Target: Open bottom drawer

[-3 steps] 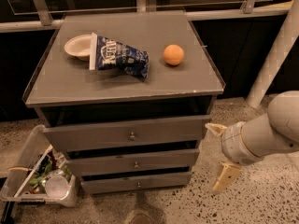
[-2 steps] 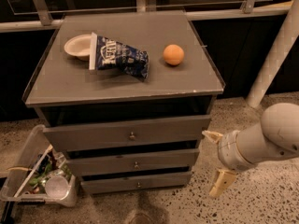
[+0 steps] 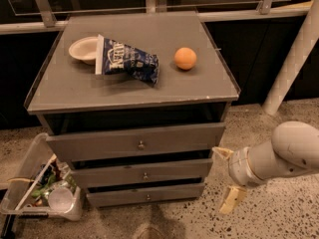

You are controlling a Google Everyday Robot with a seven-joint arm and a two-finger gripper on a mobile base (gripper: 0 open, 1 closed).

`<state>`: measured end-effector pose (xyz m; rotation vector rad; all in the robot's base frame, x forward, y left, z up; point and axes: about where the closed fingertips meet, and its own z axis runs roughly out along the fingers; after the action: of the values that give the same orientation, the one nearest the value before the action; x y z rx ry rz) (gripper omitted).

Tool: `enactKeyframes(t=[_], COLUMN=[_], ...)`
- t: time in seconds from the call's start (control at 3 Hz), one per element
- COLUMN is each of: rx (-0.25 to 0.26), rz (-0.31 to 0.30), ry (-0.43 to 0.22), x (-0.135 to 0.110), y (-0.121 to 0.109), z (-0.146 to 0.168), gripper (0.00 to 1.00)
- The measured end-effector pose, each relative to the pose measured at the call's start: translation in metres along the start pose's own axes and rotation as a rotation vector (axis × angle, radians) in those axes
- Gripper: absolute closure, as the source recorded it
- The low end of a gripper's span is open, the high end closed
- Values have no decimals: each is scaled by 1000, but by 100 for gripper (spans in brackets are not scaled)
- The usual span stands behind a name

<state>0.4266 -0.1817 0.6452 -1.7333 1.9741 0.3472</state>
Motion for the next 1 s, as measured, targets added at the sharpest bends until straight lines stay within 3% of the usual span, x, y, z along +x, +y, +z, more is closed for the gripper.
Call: enactKeyframes(t=[0.33, 0.67, 1.0], rx=[-34, -42, 21], rz=[4, 4, 28], ry=[-23, -4, -24], x=[1, 9, 27], y=[2, 5, -15], z=[11, 43, 80], gripper=[0, 0, 0])
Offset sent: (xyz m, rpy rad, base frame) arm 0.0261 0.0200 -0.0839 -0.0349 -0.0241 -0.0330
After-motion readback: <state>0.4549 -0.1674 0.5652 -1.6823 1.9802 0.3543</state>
